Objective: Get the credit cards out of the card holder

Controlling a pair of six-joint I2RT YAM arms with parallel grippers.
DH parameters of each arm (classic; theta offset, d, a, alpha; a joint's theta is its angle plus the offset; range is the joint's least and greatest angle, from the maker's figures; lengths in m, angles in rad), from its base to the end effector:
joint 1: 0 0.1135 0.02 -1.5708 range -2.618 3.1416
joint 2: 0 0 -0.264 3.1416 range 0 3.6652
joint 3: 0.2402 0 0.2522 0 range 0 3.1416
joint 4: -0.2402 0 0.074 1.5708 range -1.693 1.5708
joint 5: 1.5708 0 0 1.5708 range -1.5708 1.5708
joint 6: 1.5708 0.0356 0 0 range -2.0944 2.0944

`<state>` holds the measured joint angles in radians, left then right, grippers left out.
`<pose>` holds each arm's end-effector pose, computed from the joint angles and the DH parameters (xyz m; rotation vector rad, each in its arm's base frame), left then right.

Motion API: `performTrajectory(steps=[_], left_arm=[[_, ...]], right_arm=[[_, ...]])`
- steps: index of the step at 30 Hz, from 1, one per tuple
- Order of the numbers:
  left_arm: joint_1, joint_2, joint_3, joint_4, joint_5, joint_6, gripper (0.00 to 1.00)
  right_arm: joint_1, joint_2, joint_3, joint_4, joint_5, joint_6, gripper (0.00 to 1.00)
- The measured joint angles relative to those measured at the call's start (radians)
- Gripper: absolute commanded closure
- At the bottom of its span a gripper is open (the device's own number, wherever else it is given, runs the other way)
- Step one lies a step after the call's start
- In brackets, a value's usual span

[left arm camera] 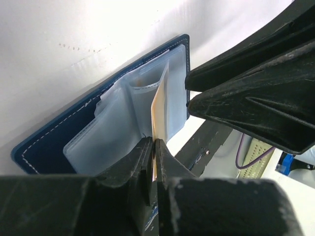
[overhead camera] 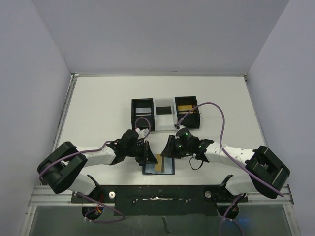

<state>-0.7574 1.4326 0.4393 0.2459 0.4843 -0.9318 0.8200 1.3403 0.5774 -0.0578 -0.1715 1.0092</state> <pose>0.1666 -0.1804 0.1308 0.0537 2.6546 -1.2948 0.1679 0.1888 0.1648 0.1610 2.6460 0.9653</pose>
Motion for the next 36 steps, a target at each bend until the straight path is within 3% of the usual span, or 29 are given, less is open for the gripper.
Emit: performTrajectory(steps=[8,14,21,36], left_arm=[[0.0,0.013,0.009,-0.001,0.016,0.02,0.8],[0.001,0.024,0.008,-0.002,0.022,0.015,0.8],[0.002,0.022,-0.003,-0.002,0.016,-0.008,1.0],[0.012,-0.008,0.038,-0.125,-0.001,0.049,1.0]], right_arm=[[0.008,0.016,-0.032,0.067,-0.039,0.034,0.69],[0.024,0.055,-0.058,0.095,-0.048,0.078,0.68],[0.027,0.055,-0.058,0.088,-0.02,0.106,0.71],[0.033,0.024,-0.072,0.048,0.04,0.134,0.75]])
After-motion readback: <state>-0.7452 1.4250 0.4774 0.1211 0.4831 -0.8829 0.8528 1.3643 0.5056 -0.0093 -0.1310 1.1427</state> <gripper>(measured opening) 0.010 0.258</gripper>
